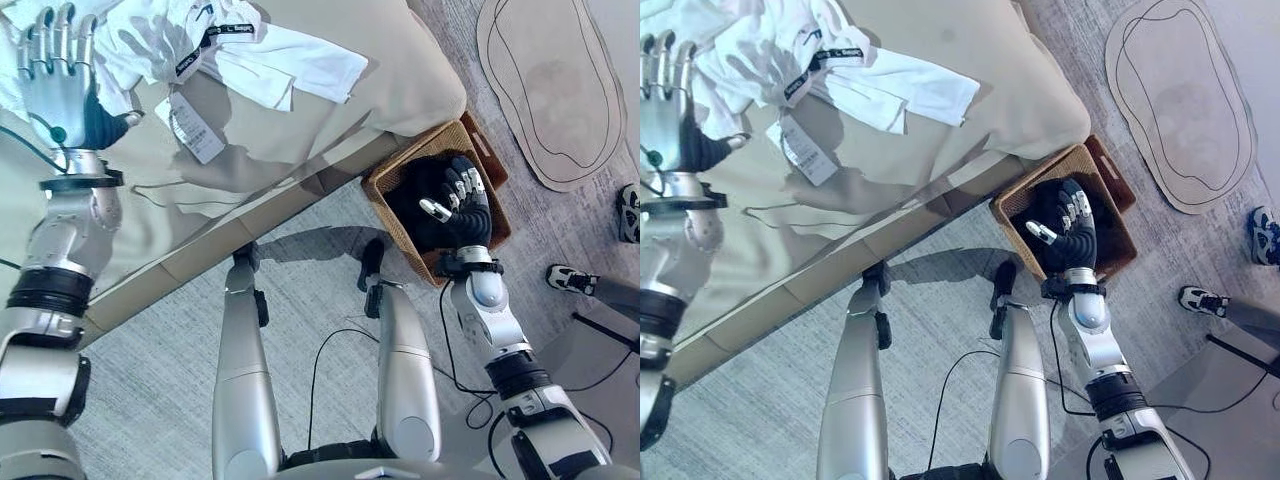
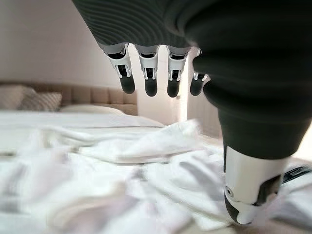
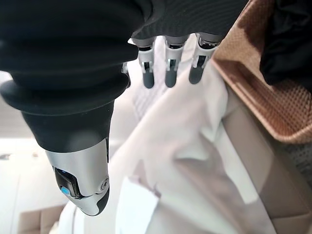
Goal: Pick up clothes into the bucket
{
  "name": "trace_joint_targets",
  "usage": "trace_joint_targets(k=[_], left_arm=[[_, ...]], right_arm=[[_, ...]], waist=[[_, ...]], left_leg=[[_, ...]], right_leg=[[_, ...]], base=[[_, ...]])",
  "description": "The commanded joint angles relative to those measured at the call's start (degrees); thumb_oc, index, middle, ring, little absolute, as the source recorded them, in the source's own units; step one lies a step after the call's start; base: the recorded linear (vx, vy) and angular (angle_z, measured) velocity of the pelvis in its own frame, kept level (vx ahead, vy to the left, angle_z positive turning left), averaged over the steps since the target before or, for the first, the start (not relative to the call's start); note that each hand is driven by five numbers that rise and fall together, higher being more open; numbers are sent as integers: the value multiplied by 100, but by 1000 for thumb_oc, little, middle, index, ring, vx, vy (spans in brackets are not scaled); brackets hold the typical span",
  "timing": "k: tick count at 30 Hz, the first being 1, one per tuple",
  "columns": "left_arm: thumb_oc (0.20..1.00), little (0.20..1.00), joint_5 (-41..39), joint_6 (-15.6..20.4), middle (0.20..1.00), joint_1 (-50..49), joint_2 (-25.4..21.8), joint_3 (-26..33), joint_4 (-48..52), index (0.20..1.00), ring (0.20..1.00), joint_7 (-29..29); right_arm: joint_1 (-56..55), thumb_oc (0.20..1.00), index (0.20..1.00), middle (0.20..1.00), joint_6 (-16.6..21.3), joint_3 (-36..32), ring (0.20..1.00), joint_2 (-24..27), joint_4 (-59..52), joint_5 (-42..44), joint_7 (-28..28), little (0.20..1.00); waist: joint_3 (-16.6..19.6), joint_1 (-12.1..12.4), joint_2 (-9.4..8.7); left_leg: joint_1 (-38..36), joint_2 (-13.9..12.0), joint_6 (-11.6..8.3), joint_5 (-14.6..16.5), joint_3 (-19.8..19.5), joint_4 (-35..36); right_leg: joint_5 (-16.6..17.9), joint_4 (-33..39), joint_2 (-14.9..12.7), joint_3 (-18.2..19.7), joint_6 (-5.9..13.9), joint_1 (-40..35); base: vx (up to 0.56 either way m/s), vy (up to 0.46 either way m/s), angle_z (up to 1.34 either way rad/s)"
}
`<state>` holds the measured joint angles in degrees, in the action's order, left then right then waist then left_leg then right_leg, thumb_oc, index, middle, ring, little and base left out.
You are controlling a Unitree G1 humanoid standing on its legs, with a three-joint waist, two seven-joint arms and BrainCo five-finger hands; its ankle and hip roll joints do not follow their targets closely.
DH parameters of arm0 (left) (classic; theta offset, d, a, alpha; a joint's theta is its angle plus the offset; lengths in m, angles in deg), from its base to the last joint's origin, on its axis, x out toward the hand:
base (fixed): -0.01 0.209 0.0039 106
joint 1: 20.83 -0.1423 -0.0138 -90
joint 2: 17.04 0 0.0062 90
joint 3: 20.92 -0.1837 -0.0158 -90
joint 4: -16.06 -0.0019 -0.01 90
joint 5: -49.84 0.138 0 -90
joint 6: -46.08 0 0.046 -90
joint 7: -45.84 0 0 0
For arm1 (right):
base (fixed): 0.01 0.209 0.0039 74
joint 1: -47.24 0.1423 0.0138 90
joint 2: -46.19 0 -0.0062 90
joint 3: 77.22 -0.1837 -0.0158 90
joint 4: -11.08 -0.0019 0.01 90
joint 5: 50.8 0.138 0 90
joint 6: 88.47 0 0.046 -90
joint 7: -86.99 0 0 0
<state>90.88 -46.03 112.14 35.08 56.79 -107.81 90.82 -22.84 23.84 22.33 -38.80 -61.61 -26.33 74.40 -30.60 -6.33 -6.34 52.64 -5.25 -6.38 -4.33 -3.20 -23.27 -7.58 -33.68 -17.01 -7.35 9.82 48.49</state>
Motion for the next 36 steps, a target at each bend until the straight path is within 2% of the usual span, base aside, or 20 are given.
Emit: trace_joint_targets(k=[1, 2, 3, 4, 5, 6, 7, 8, 9, 15, 20, 26, 27, 29, 36], left_arm=[[1000, 1000, 42, -131, 1000, 377, -171, 136, -260, 1000, 1000, 183], [1000, 1000, -109, -111, 1000, 500, -219, 110, -432, 1000, 1000, 176], [1000, 1000, -148, -106, 1000, 535, -248, 97, -479, 1000, 1000, 157], [1000, 1000, -152, -110, 1000, 563, -302, 55, -542, 1000, 1000, 130], [1000, 1000, -155, -109, 1000, 571, -307, 46, -551, 1000, 1000, 128], [1000, 1000, -211, -148, 1000, 674, -405, -68, -793, 1000, 1000, 42], [1000, 1000, -272, -169, 1000, 789, -435, -166, -910, 1000, 1000, -14], [1000, 1000, -281, -166, 1000, 828, -435, -200, -928, 1000, 1000, -10], [1000, 1000, -478, -166, 1000, 1027, -457, -348, -1238, 1000, 1000, -110], [1000, 1000, -771, -69, 1000, 1495, -564, -750, -1683, 1000, 1000, -282], [1000, 1000, -1405, 133, 1000, 1667, -417, -756, -1951, 1000, 1000, -560], [1000, 1000, -2330, 626, 1000, 1784, -213, -796, -1850, 1000, 1000, -1453], [900, 900, -2392, 680, 900, 1761, -208, -771, -1807, 900, 900, -1533], [200, 200, -2409, 689, 200, 1743, -211, -756, -1782, 200, 200, -1563], [200, 200, -2490, 709, 200, 1632, -94, -726, -1823, 200, 200, -1875]], right_arm=[[-164, 1000, 1000, 1000, 390, -390, 1000, 226, -493, 149, 19, 1000], [-180, 1000, 1000, 1000, 398, -419, 1000, 239, -473, 231, 68, 1000], [-173, 1000, 1000, 1000, 410, -431, 1000, 250, -481, 242, 67, 1000], [-172, 1000, 1000, 1000, 417, -429, 1000, 255, -482, 264, 86, 1000], [-169, 1000, 1000, 1000, 415, -427, 1000, 251, -477, 265, 89, 1000], [-142, 1000, 1000, 1000, 416, -390, 1000, 268, -468, 296, 106, 1000], [-123, 1000, 1000, 1000, 417, -377, 1000, 277, -467, 321, 123, 1000], [-122, 1000, 1000, 1000, 421, -389, 1000, 273, -468, 326, 124, 1000], [-82, 1000, 1000, 1000, 412, -296, 1000, 296, -494, 375, 159, 1000], [-17, 1000, 1000, 1000, 431, -240, 1000, 316, -576, 433, 198, 1000], [-25, 1000, 1000, 1000, 425, -260, 1000, 316, -727, 481, 181, 1000], [-108, 1000, 1000, 1000, 331, -465, 1000, 203, -798, 473, 209, 1000], [-129, 1000, 1000, 1000, 325, -496, 1000, 193, -820, 482, 233, 1000], [-157, 1000, 1000, 1000, 315, -522, 1000, 165, -860, 499, 271, 1000], [-227, 1000, 1000, 1000, 302, -622, 1000, 95, -922, 545, 369, 1000]], waist=[[351, -89, 118], [418, -122, 94], [407, -141, 73], [434, -147, 67], [476, -135, 83], [515, -150, 70], [533, -165, 51], [497, -171, 29], [545, -185, 20], [520, -202, -73], [489, -228, -146], [485, -241, -143], [486, -240, -139], [491, -245, -140], [511, -248, -131]], left_leg=[[306, 203, 439, 1206, 129, -1187], [371, 196, 441, 1219, 121, -1220], [441, 214, 468, 1052, 162, -1198], [456, 206, 467, 1046, 159, -1181], [395, 186, 439, 1209, 116, -1184], [416, 161, 435, 1220, 104, -1180], [449, 167, 437, 1190, 96, -1168], [523, 191, 465, 1019, 134, -1162], [492, 148, 436, 1203, 75, -1197], [652, 132, 432, 1175, 29, -1233], [834, 134, 427, 1150, 7, -1294], [1034, 179, 431, 1153, -12, -1332], [1051, 179, 436, 1160, -9, -1345], [1071, 177, 437, 1169, -4, -1362], [1091, 208, 454, 1214, 35, -1411]], right_leg=[[1087, 1015, 200, -51, 97, 245], [1078, 986, 217, -65, 90, 300], [1220, 1032, 188, -107, 36, 353], [1222, 1043, 187, -114, 36, 366], [1082, 1002, 221, -83, 91, 329], [1071, 1009, 243, -89, 96, 347], [1093, 1026, 244, -98, 94, 362], [1237, 1070, 208, -133, 38, 408], [1093, 1000, 264, -114, 95, 399], [1143, 1034, 277, -159, 103, 488], [1198, 1027, 260, -200, 125, 609], [1216, 1024, 220, -233, 135, 750], [1213, 1008, 216, -236, 132, 769], [1216, 1002, 215, -234, 131, 787], [1275, 1060, 149, -217, 164, 799]], base=[[0, 0, 0], [0, 0, 0], [-67, -11, -4], [8, -5, -4], [88, -22, 1], [78, -21, 0], [-76, -5, 0], [0, 0, 0], [0, 0, 0], [5, -14, 3], [-4, -4, 4], [-3, 2, 2], [3, 33, 0], [0, 0, 0], [4, 21, 0]])
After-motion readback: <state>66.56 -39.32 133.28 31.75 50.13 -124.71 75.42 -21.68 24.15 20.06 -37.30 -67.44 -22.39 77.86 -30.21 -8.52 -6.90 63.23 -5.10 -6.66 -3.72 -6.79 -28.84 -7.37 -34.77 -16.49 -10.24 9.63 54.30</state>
